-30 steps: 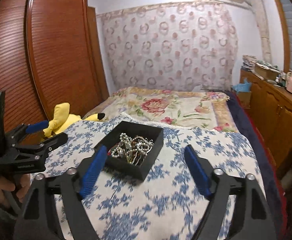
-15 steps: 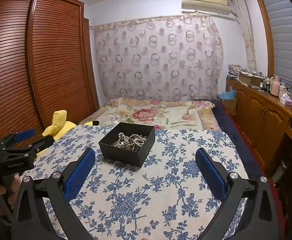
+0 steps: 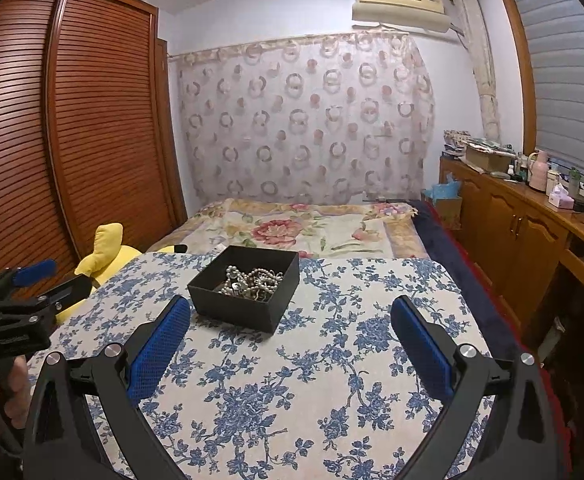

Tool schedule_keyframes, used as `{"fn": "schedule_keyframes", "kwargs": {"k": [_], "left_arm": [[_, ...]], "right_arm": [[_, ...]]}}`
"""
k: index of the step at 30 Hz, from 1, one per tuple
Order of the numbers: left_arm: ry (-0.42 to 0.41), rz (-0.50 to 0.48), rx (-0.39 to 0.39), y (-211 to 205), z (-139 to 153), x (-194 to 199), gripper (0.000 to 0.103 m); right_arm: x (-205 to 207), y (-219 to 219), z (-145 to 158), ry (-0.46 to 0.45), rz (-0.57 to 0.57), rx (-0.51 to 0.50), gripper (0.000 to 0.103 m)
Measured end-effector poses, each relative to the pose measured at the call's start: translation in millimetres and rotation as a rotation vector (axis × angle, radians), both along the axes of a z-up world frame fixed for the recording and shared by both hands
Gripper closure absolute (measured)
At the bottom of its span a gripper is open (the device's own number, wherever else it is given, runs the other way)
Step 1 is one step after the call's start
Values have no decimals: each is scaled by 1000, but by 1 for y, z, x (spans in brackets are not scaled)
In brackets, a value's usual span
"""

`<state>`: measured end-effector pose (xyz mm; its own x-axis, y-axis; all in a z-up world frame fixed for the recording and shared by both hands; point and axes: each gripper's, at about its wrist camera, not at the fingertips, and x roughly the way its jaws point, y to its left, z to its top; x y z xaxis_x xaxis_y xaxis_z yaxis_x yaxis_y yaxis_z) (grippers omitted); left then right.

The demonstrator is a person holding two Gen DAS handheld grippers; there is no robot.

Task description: Organize jewelry

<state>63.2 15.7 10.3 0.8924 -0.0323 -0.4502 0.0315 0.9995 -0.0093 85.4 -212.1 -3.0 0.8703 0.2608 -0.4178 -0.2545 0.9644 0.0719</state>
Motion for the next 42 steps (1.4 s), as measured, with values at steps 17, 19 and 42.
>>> {"fn": "schedule_keyframes", "kwargs": {"k": [17, 19, 42], "left_arm": [[-15, -2, 0, -1, -1, -1, 7], [-15, -2, 2, -1, -1, -1, 7], [-37, -12, 10, -5, 3, -9, 7]], "right_arm": [[2, -4, -5, 11, -15, 7, 2], [2, -4, -6, 10, -14, 6, 2], [1, -2, -7, 8, -11, 6, 2]]}}
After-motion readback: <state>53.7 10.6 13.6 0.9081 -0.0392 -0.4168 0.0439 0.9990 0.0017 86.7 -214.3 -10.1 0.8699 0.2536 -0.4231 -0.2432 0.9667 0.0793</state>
